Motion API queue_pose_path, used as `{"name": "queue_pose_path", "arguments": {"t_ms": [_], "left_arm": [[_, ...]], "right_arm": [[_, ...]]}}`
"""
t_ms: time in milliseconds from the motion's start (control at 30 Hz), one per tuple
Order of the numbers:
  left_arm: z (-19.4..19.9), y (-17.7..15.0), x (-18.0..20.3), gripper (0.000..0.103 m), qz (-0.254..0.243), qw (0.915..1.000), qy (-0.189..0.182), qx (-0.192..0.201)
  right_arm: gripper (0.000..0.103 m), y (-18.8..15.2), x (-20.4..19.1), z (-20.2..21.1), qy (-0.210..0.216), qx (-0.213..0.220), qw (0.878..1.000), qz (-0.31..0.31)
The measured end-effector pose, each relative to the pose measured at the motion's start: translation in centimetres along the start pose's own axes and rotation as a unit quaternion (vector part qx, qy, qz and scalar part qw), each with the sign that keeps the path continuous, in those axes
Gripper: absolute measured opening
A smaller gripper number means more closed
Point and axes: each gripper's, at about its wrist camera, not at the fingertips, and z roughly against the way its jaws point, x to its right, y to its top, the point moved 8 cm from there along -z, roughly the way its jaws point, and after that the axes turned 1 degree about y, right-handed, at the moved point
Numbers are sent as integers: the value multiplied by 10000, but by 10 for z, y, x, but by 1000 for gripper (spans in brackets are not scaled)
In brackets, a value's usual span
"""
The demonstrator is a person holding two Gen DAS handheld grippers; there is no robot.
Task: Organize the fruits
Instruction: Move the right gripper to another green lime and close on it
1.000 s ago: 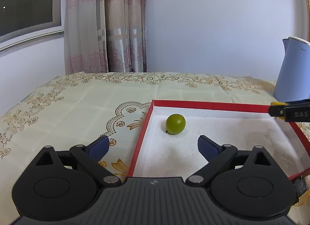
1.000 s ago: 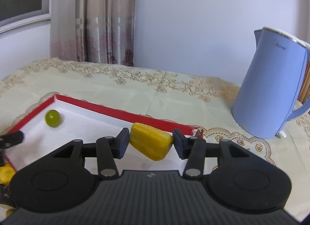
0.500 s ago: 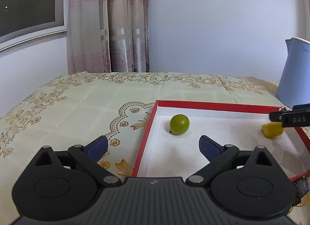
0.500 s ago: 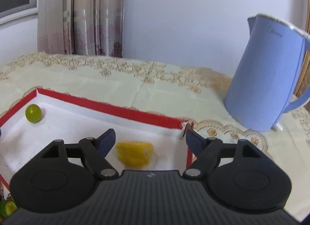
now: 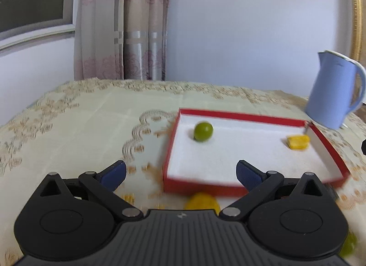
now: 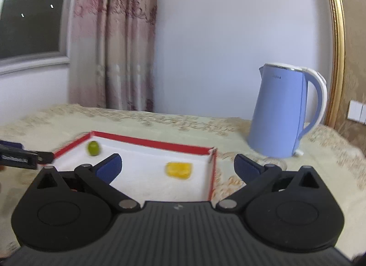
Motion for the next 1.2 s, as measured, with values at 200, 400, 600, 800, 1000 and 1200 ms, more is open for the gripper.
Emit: {"name": "queue_pose_path", "arguments": {"t_ms": [200,400,600,800,1000,1200], "left_arm": [[32,-26,-5,103,38,9997,-198,116],[45,-38,3,103,-30,9989,-457,38],[43,-47,10,103,-303,9991,-289,-32],[42,-51,7,103,-409,9989,-136,206],[39,-53,5,103,-174,9979,-573,-234],[36,-62,18,103,-741,9952,-515,-381]], "right_arm": [[103,-31,1,23,-795,-593,9949,175],[103,-43,-10,45,-804,-357,9937,696],[103,-55,-10,48,-50,-603,9980,169],[92,-70,-25,44,146,-809,9960,341],[84,-79,-38,35,323,-1031,9922,620],[65,-88,-46,33,327,-1194,9885,865]]}}
